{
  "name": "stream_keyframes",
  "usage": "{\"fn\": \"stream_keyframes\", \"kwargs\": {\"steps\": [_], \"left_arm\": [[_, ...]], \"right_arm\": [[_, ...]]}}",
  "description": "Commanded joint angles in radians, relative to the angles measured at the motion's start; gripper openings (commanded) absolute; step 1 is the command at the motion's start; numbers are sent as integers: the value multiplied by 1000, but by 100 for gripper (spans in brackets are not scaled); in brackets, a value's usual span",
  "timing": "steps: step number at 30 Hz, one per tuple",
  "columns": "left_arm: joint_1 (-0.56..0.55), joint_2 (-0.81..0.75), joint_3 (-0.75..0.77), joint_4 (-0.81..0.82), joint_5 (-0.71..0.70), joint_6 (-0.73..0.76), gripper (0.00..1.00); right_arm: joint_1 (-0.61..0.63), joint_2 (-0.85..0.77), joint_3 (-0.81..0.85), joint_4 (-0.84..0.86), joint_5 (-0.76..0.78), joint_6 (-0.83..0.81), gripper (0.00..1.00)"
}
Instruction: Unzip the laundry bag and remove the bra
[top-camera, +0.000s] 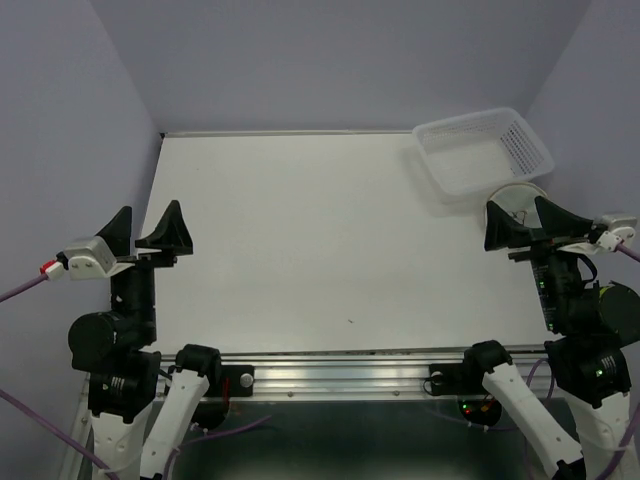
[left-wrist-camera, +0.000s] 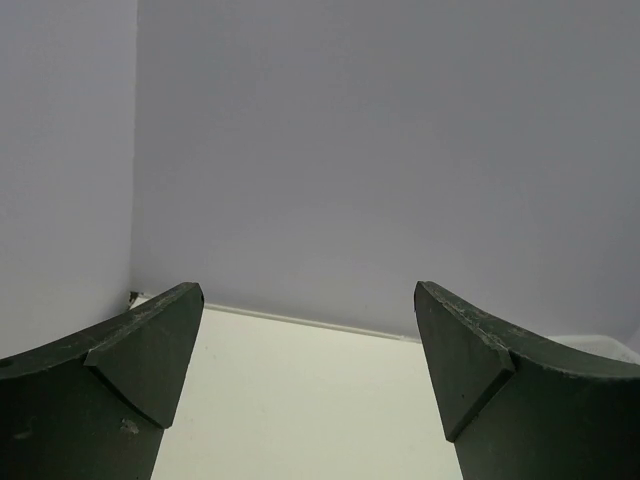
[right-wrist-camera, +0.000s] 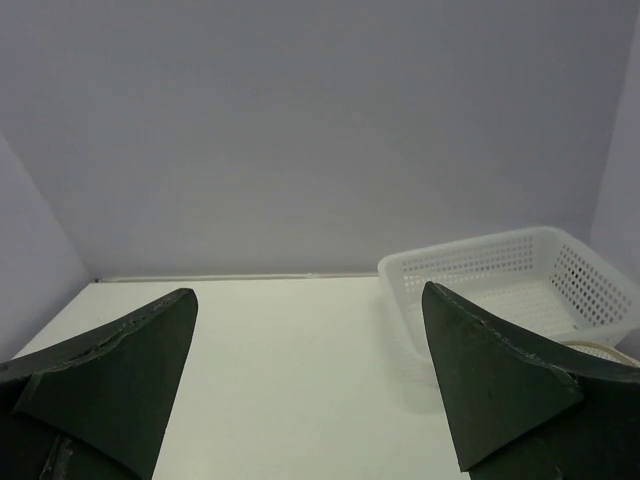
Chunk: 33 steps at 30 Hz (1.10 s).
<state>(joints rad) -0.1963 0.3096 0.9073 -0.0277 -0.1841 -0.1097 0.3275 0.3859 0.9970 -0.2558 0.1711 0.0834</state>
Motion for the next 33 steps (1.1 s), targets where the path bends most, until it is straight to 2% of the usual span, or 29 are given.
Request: {"fn": "stream_keyframes", "kwargs": {"steps": [1,9,14,16,21,23,28,33], "left_arm": [[-5,25,-7,29,6,2,99],[-5,63,-36,29,17,-13,99],[-5,108,-56,31,51,-33,99],[-5,120,-82,43,72,-45,99],[-5,137,-149,51,86,-51,99],[-5,140,-178,55,92,-59,99],[-3,123,-231,74,100,-55,99],[-8,97,-242,75,77,-50,99]], "right_arm": [[1,24,-1,-6,-2,13,100],[1,158,-1,-80,-50,91,100],[1,321,25,-155,40,214,100],[1,391,29,-181,207,318,100],[-8,650,107,-238,548,393,100],[-54,726,141,-250,594,421,100],[-234,899,224,-249,588,524,100],[-384,1059,320,-241,617,556,100]]}}
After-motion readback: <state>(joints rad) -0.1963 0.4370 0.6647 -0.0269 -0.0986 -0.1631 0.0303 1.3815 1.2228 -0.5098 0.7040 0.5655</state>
